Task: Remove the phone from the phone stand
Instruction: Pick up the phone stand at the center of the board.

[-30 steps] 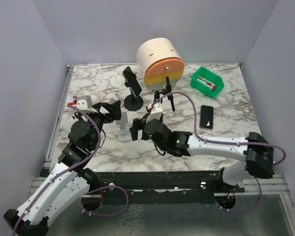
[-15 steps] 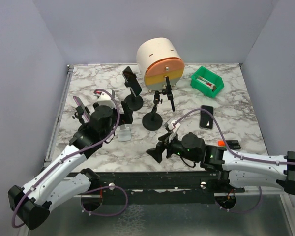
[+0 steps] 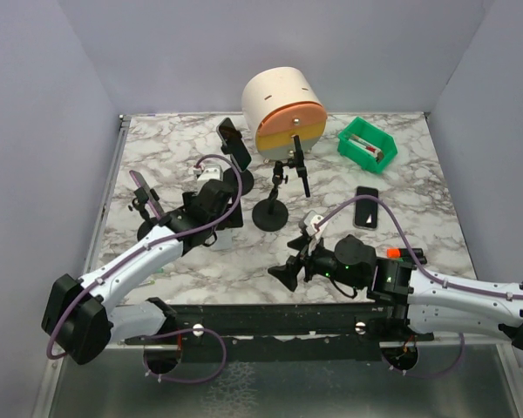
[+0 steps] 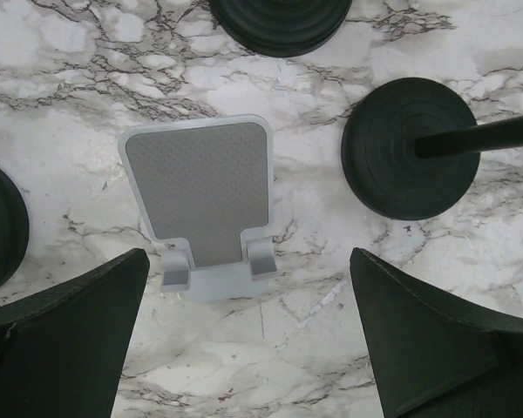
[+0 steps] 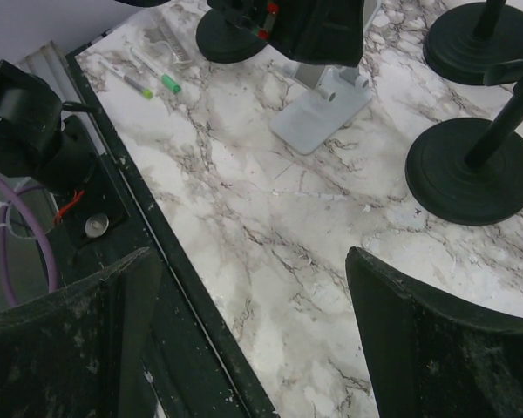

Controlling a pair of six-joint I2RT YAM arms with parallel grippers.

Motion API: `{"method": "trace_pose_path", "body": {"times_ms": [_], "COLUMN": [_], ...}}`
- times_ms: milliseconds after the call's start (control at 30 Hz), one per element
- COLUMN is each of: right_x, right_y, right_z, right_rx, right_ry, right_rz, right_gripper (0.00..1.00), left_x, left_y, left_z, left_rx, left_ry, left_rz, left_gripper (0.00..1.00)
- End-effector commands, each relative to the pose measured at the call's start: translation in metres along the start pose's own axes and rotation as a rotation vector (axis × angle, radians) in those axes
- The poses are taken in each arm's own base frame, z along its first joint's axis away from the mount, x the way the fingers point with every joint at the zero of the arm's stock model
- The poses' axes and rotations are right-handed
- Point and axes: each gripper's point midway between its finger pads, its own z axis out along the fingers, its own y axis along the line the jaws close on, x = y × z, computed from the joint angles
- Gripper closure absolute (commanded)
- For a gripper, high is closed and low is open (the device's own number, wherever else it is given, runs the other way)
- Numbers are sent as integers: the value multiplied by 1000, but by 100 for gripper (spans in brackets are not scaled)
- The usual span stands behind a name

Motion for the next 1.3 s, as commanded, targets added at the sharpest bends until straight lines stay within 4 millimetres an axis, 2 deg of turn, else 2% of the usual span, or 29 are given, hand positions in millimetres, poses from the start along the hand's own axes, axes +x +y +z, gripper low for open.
{"method": "trace_pose_path", "body": {"times_ms": [0, 133, 233, 333, 400, 533, 633, 667, 733, 800, 900, 1000, 1067, 1167, 1267], "right_x": [1, 1, -3, -7, -6, 1, 5, 14, 17, 19, 16, 5, 2, 1, 3], "right_y": [2, 1, -2, -8, -14, -48, -88, -99, -105, -108, -108, -103, -107, -116, -120], "right_z": [-3, -4, -6, -7, -6, -8, -18, -22, -21, -8, 13, 26, 36, 41, 46], "right_rx": [-12, -11, 7, 42, 77, 268, 502, 560, 564, 504, 396, 304, 277, 281, 275], "right_ry": [13, 8, -2, -14, -14, -30, -125, -154, -208, -183, -180, -265, -307, -413, -492], "right_rz": [-20, -23, -25, -28, -35, -9, 73, 93, 104, 164, 259, 254, 266, 276, 258], "right_gripper": [9, 8, 8, 8, 9, 10, 10, 10, 12, 12, 14, 16, 17, 19, 22], "left_x": [-9, -10, -19, -37, -50, -92, -126, -136, -150, -160, -160, -153, -147, -138, -137], "left_y": [7, 9, 3, -9, -25, -49, -57, -59, -60, -59, -54, -44, -36, -23, -19], "left_z": [5, 6, -4, -18, -31, -66, -95, -103, -116, -126, -133, -138, -142, -144, -153], "left_rx": [-75, -102, -58, 26, 116, 271, 354, 374, 393, 404, 409, 416, 418, 405, 405], "left_ry": [-11, -8, -36, -77, -98, -232, -400, -456, -551, -629, -691, -757, -800, -837, -859], "left_rz": [22, 16, -12, 1, 18, 69, 130, 145, 169, 186, 199, 180, 164, 125, 129], "left_gripper": [1, 1, 1, 1, 1, 1, 1, 1, 1, 1, 1, 1, 1, 1, 1]}}
